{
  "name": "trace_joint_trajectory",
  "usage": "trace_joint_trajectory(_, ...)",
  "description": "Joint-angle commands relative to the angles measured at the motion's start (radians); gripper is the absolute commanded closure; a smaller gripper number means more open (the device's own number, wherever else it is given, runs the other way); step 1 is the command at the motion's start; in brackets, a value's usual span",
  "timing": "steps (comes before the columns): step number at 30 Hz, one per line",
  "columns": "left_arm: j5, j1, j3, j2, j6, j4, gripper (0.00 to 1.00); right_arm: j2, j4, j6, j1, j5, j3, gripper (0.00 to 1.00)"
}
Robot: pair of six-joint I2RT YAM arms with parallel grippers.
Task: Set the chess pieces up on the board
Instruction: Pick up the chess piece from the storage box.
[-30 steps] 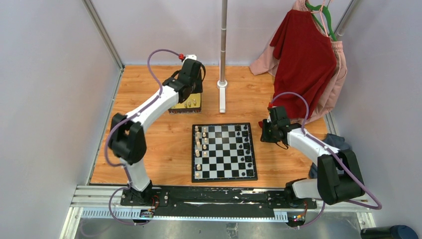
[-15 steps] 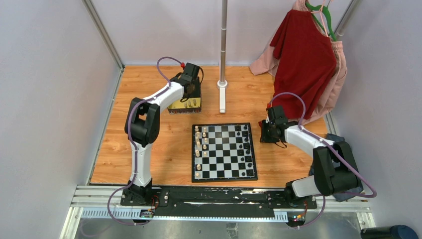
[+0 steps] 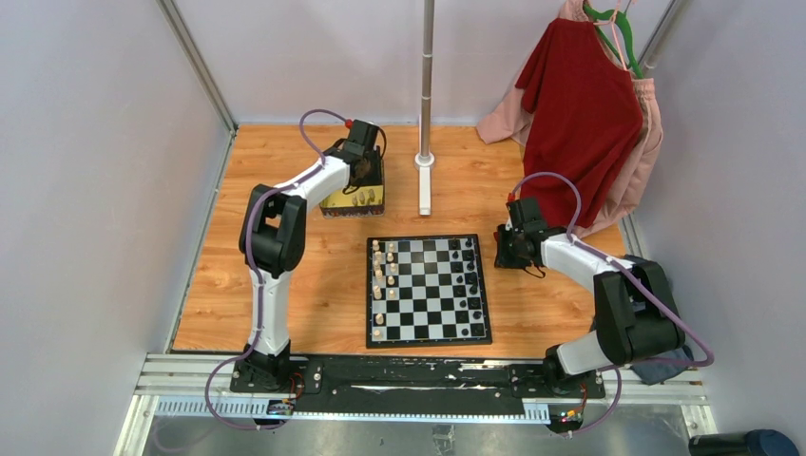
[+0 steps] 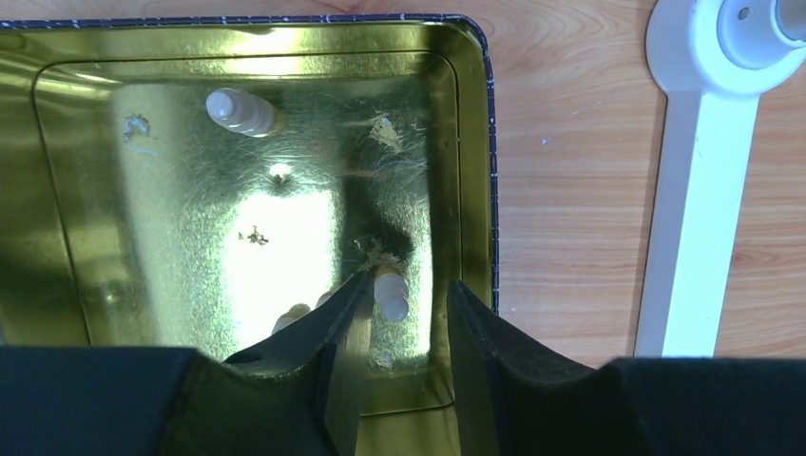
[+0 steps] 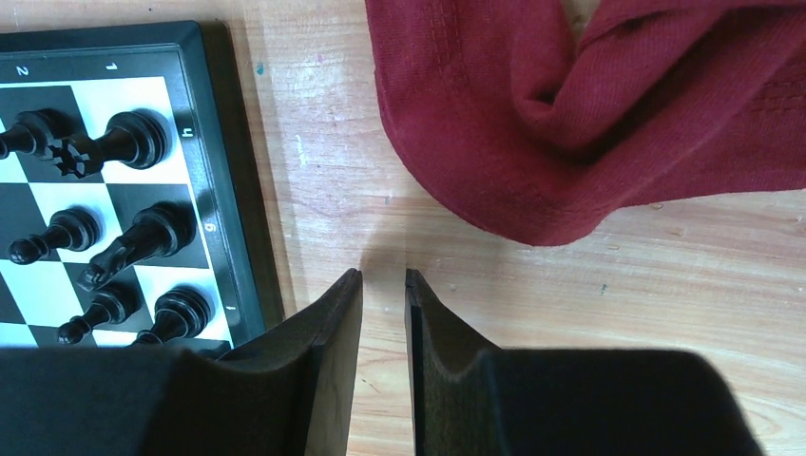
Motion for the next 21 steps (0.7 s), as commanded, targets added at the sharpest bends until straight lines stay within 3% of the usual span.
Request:
trace_joint_trajectory(1,0.031,0.004,-0.006,0.03,0.013,0.015,0.61,0.035,-0.031,-0.001,-0.018,0.026,-0.001,0.72)
trace_joint_trajectory(21,0.019,0.004,-0.024,0.06,0.028,0.001,0.64,0.052,-0.028,0.001,-0.031,0.023,0.002,0.72)
